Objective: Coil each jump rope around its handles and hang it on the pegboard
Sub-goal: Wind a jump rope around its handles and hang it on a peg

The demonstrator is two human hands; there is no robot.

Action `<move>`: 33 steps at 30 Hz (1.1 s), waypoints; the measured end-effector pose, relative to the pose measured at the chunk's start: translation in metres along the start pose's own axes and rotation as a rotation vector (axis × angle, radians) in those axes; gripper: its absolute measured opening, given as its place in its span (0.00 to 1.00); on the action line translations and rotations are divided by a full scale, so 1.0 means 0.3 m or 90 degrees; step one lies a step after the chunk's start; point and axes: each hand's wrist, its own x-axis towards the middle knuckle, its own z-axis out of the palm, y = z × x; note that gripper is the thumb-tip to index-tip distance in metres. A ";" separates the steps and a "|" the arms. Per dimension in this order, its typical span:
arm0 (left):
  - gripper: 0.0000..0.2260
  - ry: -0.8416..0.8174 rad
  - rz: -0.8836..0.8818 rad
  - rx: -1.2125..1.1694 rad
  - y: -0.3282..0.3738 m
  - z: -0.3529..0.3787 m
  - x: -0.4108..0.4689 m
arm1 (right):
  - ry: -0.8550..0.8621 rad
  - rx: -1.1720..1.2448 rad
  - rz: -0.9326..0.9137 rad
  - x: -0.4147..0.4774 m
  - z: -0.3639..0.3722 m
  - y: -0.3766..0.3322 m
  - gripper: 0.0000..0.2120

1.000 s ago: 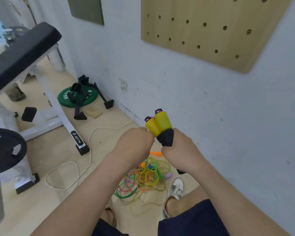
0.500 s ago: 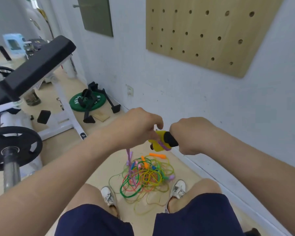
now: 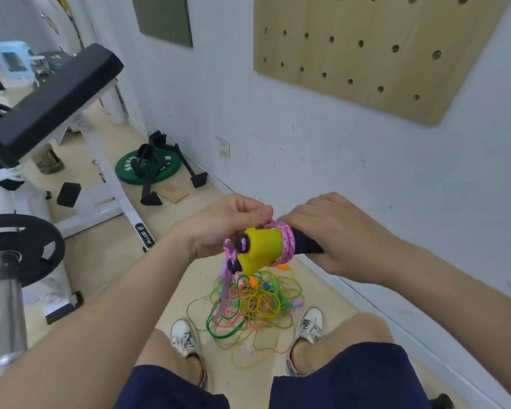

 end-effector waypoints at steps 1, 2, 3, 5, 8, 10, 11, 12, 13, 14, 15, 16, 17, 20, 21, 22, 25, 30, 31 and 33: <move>0.16 0.036 -0.001 -0.040 -0.019 -0.003 0.015 | 0.027 0.087 0.042 0.002 0.023 0.000 0.16; 0.17 0.083 -0.010 -0.070 -0.041 -0.008 0.028 | 0.054 0.179 0.096 0.005 0.044 0.000 0.14; 0.19 0.123 -0.016 -0.086 -0.073 -0.019 0.041 | 0.075 0.265 0.152 0.012 0.066 0.003 0.11; 0.18 0.159 -0.014 -0.104 -0.138 -0.049 0.068 | 0.090 0.386 0.248 0.035 0.119 0.018 0.06; 0.21 0.206 -0.003 -0.080 -0.242 -0.114 0.132 | 0.102 0.495 0.383 0.082 0.242 0.041 0.07; 0.20 0.252 0.016 -0.037 -0.301 -0.152 0.183 | 0.112 0.569 0.496 0.125 0.342 0.062 0.09; 0.19 0.278 0.024 -0.009 -0.334 -0.170 0.214 | 0.117 0.618 0.551 0.149 0.392 0.073 0.09; 0.18 0.304 0.022 0.025 -0.366 -0.188 0.247 | 0.124 0.680 0.601 0.172 0.443 0.086 0.09; 0.17 0.327 0.017 0.062 -0.403 -0.206 0.281 | 0.134 0.748 0.645 0.196 0.489 0.099 0.08; 0.16 0.340 0.009 0.102 -0.443 -0.222 0.314 | 0.147 0.815 0.686 0.219 0.532 0.114 0.07; 0.13 0.347 -0.001 0.144 -0.484 -0.238 0.345 | 0.158 0.874 0.726 0.243 0.573 0.133 0.06; 0.10 0.352 -0.011 0.183 -0.526 -0.253 0.370 | 0.164 0.921 0.764 0.262 0.615 0.156 0.06; 0.06 0.360 -0.021 0.230 -0.565 -0.268 0.391 | 0.160 0.957 0.802 0.280 0.658 0.181 0.06; 0.08 0.366 -0.053 0.398 -0.650 -0.332 0.433 | 0.079 0.994 0.857 0.314 0.781 0.248 0.04; 0.08 0.360 -0.067 0.447 -0.658 -0.355 0.445 | 0.046 0.992 0.859 0.321 0.819 0.265 0.04; 0.08 0.352 -0.089 0.497 -0.660 -0.375 0.455 | 0.014 0.981 0.853 0.328 0.852 0.280 0.04; 0.12 0.331 -0.159 0.641 -0.662 -0.414 0.477 | -0.046 0.888 0.817 0.357 0.919 0.304 0.02; 0.13 0.303 -0.159 0.753 -0.689 -0.391 0.515 | -0.126 0.505 0.723 0.378 1.014 0.304 0.02; 0.13 0.294 -0.148 0.763 -0.693 -0.387 0.516 | -0.166 0.435 0.700 0.374 1.025 0.301 0.02; 0.14 0.295 -0.150 0.739 -0.697 -0.391 0.514 | -0.241 0.334 0.643 0.367 1.038 0.295 0.06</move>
